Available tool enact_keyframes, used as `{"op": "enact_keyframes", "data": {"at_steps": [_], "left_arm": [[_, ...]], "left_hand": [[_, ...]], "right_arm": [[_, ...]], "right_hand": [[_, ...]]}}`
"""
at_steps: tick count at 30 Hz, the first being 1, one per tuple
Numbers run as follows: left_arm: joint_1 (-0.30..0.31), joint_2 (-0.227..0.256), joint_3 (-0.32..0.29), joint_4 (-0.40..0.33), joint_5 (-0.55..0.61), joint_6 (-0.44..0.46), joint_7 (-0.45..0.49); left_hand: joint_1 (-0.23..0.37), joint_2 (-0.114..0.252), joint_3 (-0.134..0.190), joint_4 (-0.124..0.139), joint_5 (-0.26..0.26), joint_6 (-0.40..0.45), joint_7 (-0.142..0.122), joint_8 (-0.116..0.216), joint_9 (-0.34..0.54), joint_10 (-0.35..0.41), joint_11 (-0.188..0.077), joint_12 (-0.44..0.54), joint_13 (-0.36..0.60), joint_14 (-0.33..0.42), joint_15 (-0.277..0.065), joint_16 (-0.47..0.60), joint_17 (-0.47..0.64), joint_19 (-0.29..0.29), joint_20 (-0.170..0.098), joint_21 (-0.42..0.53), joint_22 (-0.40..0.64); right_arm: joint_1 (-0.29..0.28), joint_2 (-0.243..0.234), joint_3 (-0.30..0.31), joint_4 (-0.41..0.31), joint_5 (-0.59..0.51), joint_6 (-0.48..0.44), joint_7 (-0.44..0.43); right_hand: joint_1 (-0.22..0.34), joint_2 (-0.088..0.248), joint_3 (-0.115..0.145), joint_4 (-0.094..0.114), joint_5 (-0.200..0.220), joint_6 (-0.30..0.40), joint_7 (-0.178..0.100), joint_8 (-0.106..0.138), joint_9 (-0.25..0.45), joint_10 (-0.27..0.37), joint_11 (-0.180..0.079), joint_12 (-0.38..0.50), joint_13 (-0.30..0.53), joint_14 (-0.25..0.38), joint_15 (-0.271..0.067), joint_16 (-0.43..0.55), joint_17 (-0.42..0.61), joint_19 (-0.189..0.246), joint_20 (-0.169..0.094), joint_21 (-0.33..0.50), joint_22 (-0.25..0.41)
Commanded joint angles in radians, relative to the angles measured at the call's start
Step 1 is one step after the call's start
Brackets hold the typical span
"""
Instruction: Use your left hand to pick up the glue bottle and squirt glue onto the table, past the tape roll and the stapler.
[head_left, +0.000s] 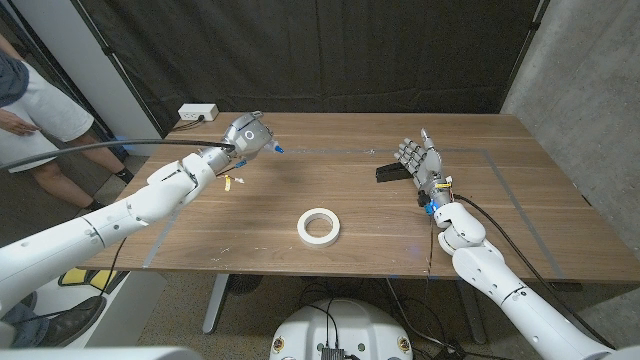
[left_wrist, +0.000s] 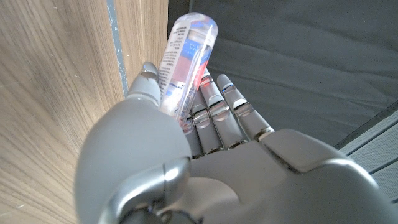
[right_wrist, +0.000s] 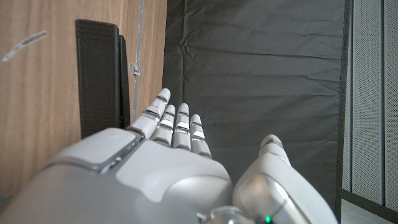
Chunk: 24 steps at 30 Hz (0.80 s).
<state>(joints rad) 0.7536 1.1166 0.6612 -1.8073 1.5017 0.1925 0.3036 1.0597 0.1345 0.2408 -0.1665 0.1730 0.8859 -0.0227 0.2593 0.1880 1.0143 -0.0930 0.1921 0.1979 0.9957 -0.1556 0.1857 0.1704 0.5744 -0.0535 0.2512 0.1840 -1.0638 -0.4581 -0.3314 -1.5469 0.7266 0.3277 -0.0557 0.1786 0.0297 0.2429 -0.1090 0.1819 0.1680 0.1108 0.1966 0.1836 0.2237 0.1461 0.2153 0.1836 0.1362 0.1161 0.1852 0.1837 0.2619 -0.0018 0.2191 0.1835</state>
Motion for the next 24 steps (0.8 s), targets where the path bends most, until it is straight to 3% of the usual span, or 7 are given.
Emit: {"op": "enact_keyframes", "data": {"at_steps": [1,13,24], "left_arm": [[-0.037,0.018,0.023,0.002,0.088,-0.068,-0.023],[-0.08,0.036,0.051,0.001,0.168,-0.157,-0.037],[-0.094,0.035,0.061,-0.007,0.203,-0.177,-0.053]], "left_hand": [[-0.015,0.004,0.151,0.144,0.001,0.134,-0.009,0.004,0.003,0.062,-0.071,0.005,0.004,0.01,-0.047,-0.001,0.002,-0.003,-0.068,-0.001,0.001],[-0.02,0.002,0.156,0.147,0.001,0.139,-0.012,0.005,0.002,0.064,-0.075,0.004,0.004,0.009,-0.049,-0.001,0.002,-0.004,-0.074,-0.003,0.001],[-0.024,0.0,0.161,0.149,0.001,0.14,-0.015,0.005,0.002,0.07,-0.081,0.004,0.004,0.009,-0.051,-0.002,0.002,-0.005,-0.079,-0.004,0.001]], "right_arm": [[-0.006,-0.004,0.005,0.001,0.014,-0.014,0.007],[-0.017,0.001,0.005,0.006,0.022,-0.009,0.017],[-0.027,-0.001,0.009,0.003,0.031,-0.008,0.022]], "right_hand": [[-0.001,0.008,0.0,-0.003,0.0,0.011,0.008,0.004,0.005,0.008,-0.002,0.004,0.003,0.008,0.0,0.001,0.002,0.009,-0.003,0.0,0.003],[-0.001,0.008,-0.001,-0.003,0.0,0.013,0.02,0.004,0.005,0.01,-0.001,0.005,0.003,0.01,0.001,0.001,0.002,0.011,-0.003,0.0,0.003],[-0.002,0.008,-0.002,-0.002,0.0,0.014,0.018,0.004,0.005,0.012,0.0,0.005,0.003,0.013,0.001,0.002,0.002,0.013,-0.003,0.0,0.003]]}}
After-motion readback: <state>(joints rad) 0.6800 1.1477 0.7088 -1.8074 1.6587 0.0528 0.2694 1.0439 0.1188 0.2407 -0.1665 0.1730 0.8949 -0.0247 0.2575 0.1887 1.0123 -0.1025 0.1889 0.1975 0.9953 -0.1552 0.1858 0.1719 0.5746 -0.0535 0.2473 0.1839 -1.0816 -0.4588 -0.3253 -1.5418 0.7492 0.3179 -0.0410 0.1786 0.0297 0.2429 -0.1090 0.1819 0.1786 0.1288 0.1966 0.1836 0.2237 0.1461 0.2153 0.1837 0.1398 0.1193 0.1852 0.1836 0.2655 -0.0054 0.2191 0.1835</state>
